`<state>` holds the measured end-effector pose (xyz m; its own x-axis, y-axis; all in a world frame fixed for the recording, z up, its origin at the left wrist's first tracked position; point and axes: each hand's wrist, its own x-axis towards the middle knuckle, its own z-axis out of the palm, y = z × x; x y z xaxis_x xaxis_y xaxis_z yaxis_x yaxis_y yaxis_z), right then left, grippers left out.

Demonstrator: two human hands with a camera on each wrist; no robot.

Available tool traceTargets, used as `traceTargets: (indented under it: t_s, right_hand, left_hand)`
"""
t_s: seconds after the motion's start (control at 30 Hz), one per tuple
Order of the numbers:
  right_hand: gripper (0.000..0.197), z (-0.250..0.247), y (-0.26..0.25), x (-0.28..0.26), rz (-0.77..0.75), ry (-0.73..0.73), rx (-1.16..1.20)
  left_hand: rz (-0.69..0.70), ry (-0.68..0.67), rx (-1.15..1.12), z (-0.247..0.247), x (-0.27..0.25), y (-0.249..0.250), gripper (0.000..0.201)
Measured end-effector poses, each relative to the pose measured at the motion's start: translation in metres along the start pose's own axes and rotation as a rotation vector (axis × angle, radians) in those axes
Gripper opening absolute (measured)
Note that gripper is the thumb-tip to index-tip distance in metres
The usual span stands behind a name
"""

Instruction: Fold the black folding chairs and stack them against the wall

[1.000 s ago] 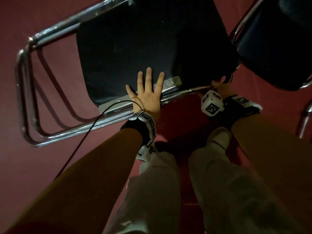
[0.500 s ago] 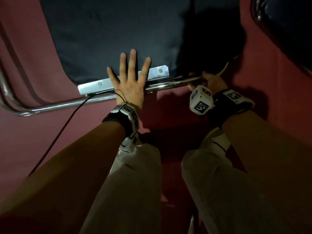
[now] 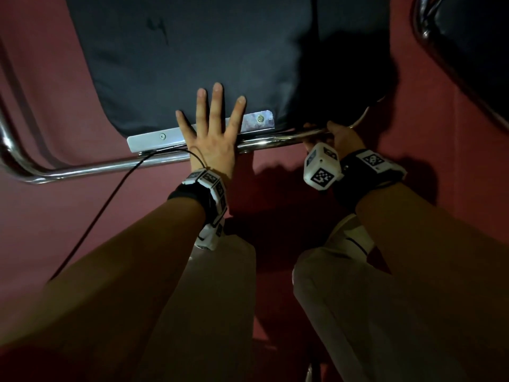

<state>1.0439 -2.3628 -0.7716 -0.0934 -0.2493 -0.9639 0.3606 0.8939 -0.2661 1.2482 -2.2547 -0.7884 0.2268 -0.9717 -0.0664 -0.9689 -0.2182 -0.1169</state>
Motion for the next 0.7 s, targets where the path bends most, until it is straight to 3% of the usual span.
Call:
traceTargets:
  t_s: [0.07, 0.2, 0.27, 0.5, 0.6, 0.7]
  right_hand:
    - [0.021, -0.002, 0.002, -0.011, 0.025, -0.019, -0.027]
    - [0.03, -0.004, 0.001, -0.055, 0.095, -0.011, -0.069]
    - [0.029, -0.001, -0.006, -0.091, 0.108, -0.002, -0.09]
    - [0.02, 0.044, -0.064, -0.267, 0.062, -0.038, -0.125]
    - [0.027, 0.071, -0.087, -0.36, 0.086, -0.163, -0.142]
    - [0.019, 0.097, -0.119, -0.445, 0.038, -0.252, -0.206]
  left_hand:
    - [-0.005, -0.146, -0.021, -0.018, -0.001, 0.003, 0.1]
    - [-0.037, -0.574, -0.118, -0.07, 0.011, 0.001, 0.106]
    - [-0.099, -0.688, -0.224, -0.108, 0.016, -0.007, 0.106]
    - [-0.228, -0.625, -0.37, -0.301, 0.028, -0.048, 0.089]
    - [-0.309, -0.551, -0.434, -0.401, 0.032, -0.077, 0.087]
    - [-0.372, -0.473, -0.399, -0.494, 0.037, -0.104, 0.085]
